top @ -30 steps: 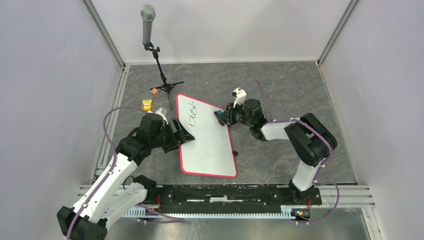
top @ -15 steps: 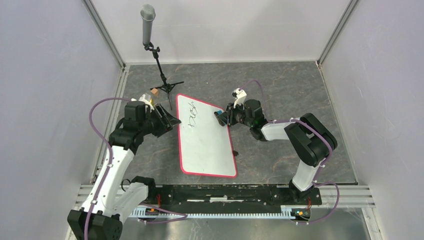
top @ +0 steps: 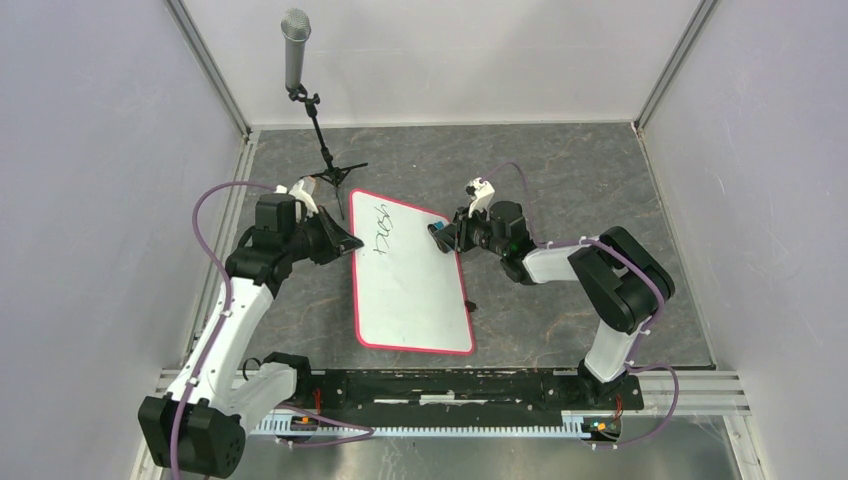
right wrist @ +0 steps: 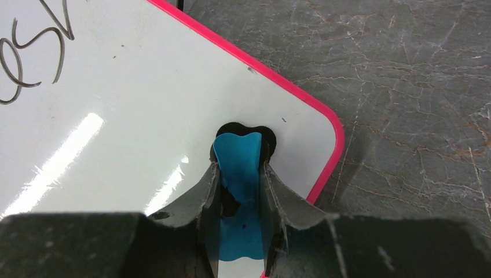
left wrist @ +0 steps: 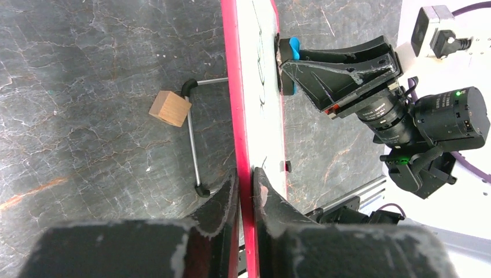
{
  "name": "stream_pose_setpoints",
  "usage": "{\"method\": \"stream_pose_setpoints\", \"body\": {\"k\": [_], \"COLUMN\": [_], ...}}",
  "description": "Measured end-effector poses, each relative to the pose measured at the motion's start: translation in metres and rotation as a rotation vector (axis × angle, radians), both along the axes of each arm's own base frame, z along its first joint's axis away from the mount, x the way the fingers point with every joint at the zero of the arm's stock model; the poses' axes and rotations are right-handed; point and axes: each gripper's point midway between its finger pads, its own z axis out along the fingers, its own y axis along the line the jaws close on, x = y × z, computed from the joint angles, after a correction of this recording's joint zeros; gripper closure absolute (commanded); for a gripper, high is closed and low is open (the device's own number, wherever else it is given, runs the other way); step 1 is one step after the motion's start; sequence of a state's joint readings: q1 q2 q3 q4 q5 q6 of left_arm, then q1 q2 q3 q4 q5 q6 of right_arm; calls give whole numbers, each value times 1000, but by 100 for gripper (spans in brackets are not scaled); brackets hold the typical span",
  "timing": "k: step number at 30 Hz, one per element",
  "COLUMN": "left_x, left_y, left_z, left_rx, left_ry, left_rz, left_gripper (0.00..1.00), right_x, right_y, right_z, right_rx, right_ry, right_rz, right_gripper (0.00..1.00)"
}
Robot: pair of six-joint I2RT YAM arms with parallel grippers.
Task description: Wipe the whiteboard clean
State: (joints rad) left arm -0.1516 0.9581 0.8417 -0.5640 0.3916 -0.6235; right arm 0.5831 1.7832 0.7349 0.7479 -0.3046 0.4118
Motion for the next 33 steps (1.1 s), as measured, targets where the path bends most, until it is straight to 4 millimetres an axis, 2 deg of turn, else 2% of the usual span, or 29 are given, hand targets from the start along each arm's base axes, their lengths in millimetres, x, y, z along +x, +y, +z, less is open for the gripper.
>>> {"method": "stream_pose_setpoints", "body": {"k": [3, 6, 9, 11, 14, 17, 19, 21, 24, 28, 30, 33], "left_x": [0, 0, 1, 1, 0, 0, -1, -1, 0, 1, 0, 1], "left_y": [0, 0, 0, 0, 0, -1, -1, -1, -1, -4, -4, -4], "left_z": [1, 0, -1, -1, -2, -1, -1, -1, -1, 1, 1, 1], "left_rx": [7, 12, 24, 29, 31, 33, 37, 43, 48, 55, 59, 70], "left_ry": [-8, -10, -17, -19, -19, -18, -16, -12, -16, -33, -39, -48], "left_rz": [-12, -17, -29, -33, -35, -39, -39, -35, -36, -52, -64, -78], "left_gripper": [98, 98, 98, 98, 98, 98, 98, 98, 98, 98, 98, 98], "right_x": [-1, -2, -5, -9, -24, -52, -69, -79, -76, -60, -42, -8], "right_y": [1, 3, 16, 33, 72, 118, 135, 144, 142, 130, 117, 87], "right_z": [0, 1, 10, 23, 55, 94, 108, 116, 115, 110, 99, 69], "right_rx": [0, -3, 3, 18, 55, 112, 140, 156, 152, 150, 136, 76], "right_ry": [1, -6, -29, -58, -128, -210, -243, -268, -272, -251, -218, -147], "right_rz": [-4, -9, -2, 19, 87, 189, 236, 261, 257, 245, 215, 140], "right_gripper": [78, 78, 78, 78, 78, 77, 77, 77, 77, 77, 77, 77]}}
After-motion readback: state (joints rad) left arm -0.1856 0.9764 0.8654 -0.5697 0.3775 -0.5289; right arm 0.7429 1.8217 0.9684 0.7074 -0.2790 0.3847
